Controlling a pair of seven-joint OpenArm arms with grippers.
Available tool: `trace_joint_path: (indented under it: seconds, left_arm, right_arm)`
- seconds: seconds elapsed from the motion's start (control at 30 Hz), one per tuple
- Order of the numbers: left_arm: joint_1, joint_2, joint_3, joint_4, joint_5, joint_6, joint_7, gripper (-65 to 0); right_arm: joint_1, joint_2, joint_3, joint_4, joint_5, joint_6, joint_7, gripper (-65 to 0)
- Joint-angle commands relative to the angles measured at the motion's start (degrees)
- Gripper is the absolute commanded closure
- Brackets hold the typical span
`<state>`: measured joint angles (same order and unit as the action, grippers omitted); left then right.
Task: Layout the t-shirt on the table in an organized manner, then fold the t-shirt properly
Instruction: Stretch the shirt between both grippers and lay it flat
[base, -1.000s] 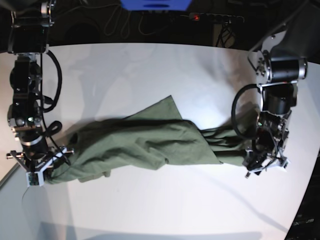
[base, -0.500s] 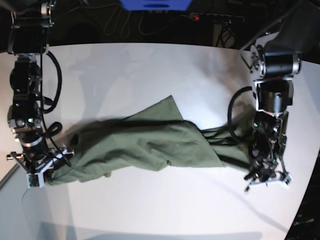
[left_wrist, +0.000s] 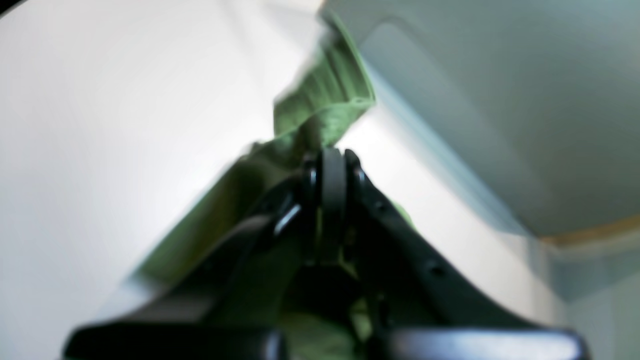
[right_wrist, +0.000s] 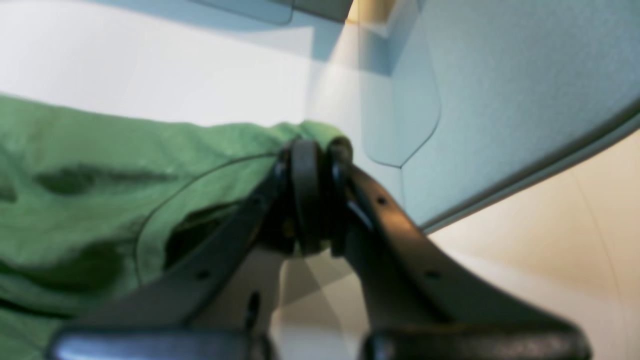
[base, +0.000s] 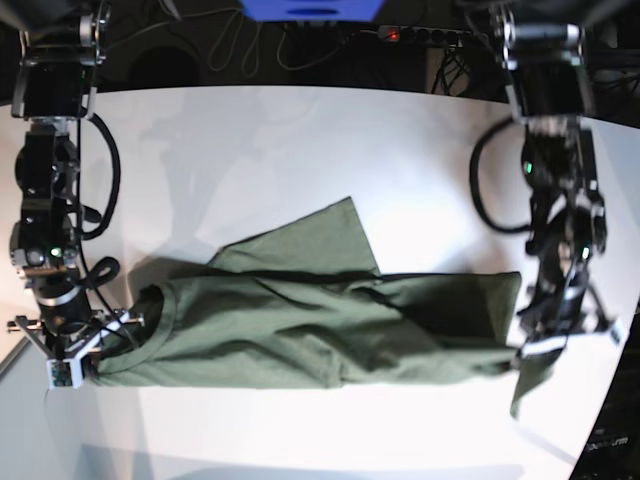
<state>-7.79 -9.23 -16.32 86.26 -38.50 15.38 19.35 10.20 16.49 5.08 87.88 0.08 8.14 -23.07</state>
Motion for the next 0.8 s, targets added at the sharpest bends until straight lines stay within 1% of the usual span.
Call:
trace_joint_path:
  seconds: [0.0, 0.1, 0.2, 0.3, 0.43, 0.53, 0.67, 0.73, 0.77]
  left_arm:
    - [1.3, -0.7, -1.8, 3.3, 0.0, -0.5, -1.6, 0.0]
    - [9.9, 0.2, -6.0, 7.3, -4.4, -0.6, -1.7, 0.0]
    - [16.3, 0.2, -7.9, 7.1, -10.3, -0.6, -1.7, 0.0]
    - [19.4, 0.2, -7.9, 2.9, -14.5, -0.7, -1.7, 0.0]
    - [20.8, 0.2, -7.7, -3.1, -19.4, -0.7, -1.3, -0.5]
    - [21.7, 0.0, -8.0, -6.5, -24.7, -0.7, -1.1, -5.7]
    - [24.5, -0.5, -8.0, -6.0, -31.2, -0.4, -1.0, -15.3]
    - [25.8, -0.7, -8.0, -4.5, -32.9, -0.4, -1.0, -20.7]
    - [26.5, -1.4, -8.0, -3.7, -33.2, -0.4, -0.3, -22.7]
  right_arm:
    - [1.1, 0.9, 0.3, 1.1, -0.1, -0.2, 1.8, 0.0]
    - [0.0, 0.9, 0.3, 1.1, -0.1, -0.2, 1.8, 0.0]
    - [0.0, 0.7, 0.3, 0.9, -0.1, -0.2, 1.8, 0.0]
    - [-0.6, 0.5, 0.3, 1.0, 0.0, -0.2, 1.8, 0.0]
    - [-1.2, 0.5, 0.3, 1.2, 0.0, -0.2, 1.8, 0.0]
    - [-1.3, 0.5, 0.3, 1.2, 0.0, -0.2, 1.8, 0.0]
    - [-2.8, 0.5, 0.3, 1.2, 0.0, -0.2, 1.8, 0.0]
    - [-3.2, 0.5, 0.3, 1.2, 0.0, -0.3, 1.8, 0.0]
    - [-3.9, 0.6, 0.3, 1.2, 0.0, -0.3, 1.8, 0.0]
